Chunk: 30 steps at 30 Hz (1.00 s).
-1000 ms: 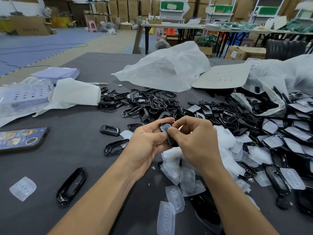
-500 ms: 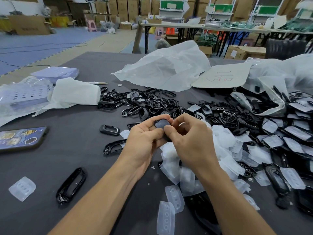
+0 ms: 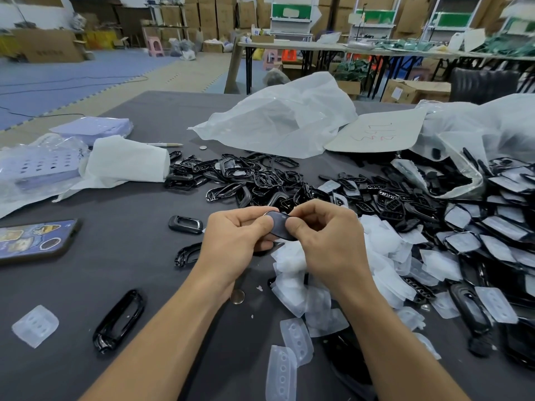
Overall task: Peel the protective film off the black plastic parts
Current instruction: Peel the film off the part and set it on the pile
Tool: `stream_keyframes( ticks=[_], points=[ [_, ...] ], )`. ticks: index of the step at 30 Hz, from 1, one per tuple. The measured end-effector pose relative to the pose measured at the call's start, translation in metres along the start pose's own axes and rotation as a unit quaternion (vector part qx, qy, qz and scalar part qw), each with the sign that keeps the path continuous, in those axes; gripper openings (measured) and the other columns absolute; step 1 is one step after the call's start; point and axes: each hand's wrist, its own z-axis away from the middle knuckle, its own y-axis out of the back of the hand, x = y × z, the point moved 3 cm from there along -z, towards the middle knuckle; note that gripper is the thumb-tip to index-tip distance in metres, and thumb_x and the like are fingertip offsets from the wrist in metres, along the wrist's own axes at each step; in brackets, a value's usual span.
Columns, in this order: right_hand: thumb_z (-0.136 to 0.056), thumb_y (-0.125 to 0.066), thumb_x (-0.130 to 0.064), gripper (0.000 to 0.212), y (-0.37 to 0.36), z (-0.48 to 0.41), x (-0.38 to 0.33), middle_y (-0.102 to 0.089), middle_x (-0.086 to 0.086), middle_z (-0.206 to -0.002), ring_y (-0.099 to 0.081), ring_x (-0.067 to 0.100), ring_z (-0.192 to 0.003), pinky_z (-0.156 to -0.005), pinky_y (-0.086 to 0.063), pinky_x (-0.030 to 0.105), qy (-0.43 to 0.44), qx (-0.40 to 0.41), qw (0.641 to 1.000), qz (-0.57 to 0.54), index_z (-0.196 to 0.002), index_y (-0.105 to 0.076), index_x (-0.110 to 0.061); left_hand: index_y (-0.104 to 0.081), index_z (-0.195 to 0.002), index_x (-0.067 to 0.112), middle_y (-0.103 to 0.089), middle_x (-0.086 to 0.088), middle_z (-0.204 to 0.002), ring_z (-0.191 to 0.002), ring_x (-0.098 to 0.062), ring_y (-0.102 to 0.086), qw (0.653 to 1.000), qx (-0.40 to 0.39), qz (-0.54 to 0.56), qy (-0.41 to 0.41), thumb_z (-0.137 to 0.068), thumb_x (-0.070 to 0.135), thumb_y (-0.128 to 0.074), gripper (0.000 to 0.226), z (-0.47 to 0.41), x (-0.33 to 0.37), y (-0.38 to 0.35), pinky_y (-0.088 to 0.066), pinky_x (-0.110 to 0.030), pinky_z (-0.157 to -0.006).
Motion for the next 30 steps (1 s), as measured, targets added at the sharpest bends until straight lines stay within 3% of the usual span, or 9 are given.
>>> stream_keyframes(
  ticks=[5,9,16,20,25,30],
  points=[
    [-0.089,-0.075,-0.019,0.014,-0.0029,-0.0005,0.0,-0.066,-0.013,-0.059,-0.058,0.006,-0.056,-0.06,-0.047,0.028,-0.003,-0.017,1.0,-0.024,-0.076,-0.073,-0.025,-0.08,-0.095,0.009,-0.08,-0.012,-0.083,-0.068,-0.017,-0.075,0.999,0.014,0.049,0.013,-0.094,-0.003,-0.069,0.017,0.0011,-0.0006,-0.0008,-0.058,-0.021,-0.061],
    [-0.086,-0.077,-0.016,0.014,-0.0051,0.0006,-0.0017,-0.07,-0.006,-0.065,-0.064,0.014,-0.06,-0.064,-0.054,0.032,-0.003,-0.03,0.999,-0.027,-0.081,-0.072,-0.028,-0.08,-0.099,0.007,-0.08,-0.014,-0.085,-0.072,-0.018,-0.076,0.998,0.017,0.064,0.01,-0.095,-0.002,-0.068,0.015,0.0017,-0.0007,-0.0025,-0.059,-0.022,-0.063],
    [-0.091,-0.072,-0.01,0.013,-0.004,-0.0016,0.0047,-0.068,-0.007,-0.059,-0.059,0.007,-0.047,-0.05,-0.043,0.014,-0.027,-0.002,0.997,-0.077,-0.091,-0.07,-0.023,-0.084,-0.085,0.013,-0.078,-0.014,-0.077,-0.065,-0.017,-0.074,1.0,-0.01,0.013,0.019,-0.09,-0.006,-0.067,0.026,-0.0002,0.0041,0.0043,-0.06,-0.024,-0.063],
    [-0.093,-0.07,-0.01,0.012,-0.0048,-0.0019,0.0062,-0.067,-0.005,-0.057,-0.057,0.007,-0.045,-0.047,-0.04,0.015,-0.023,-0.007,0.997,-0.074,-0.088,-0.069,-0.02,-0.082,-0.091,0.005,-0.077,-0.014,-0.073,-0.059,-0.016,-0.069,1.0,0.007,-0.01,0.007,-0.087,-0.008,-0.07,0.018,0.0003,0.0025,0.0041,-0.057,-0.023,-0.059],
    [-0.094,-0.068,-0.009,0.016,-0.0044,-0.0019,0.0055,-0.066,0.0,-0.054,-0.056,0.011,-0.045,-0.047,-0.041,0.02,-0.02,-0.015,0.998,-0.065,-0.082,-0.068,-0.019,-0.082,-0.08,0.011,-0.077,-0.014,-0.072,-0.057,-0.016,-0.07,1.0,0.016,-0.021,0.005,-0.085,-0.01,-0.07,0.024,0.0011,0.0025,0.0037,-0.058,-0.023,-0.056],
    [-0.095,-0.068,-0.01,0.017,-0.002,-0.0013,0.0025,-0.065,-0.004,-0.054,-0.054,0.007,-0.044,-0.048,-0.041,0.016,0.001,-0.007,0.999,-0.052,-0.081,-0.067,-0.02,-0.083,-0.081,0.012,-0.078,-0.015,-0.076,-0.062,-0.019,-0.074,1.0,0.006,-0.005,0.01,-0.087,-0.004,-0.071,0.02,0.0022,0.0037,0.0036,-0.061,-0.025,-0.059]
  ],
)
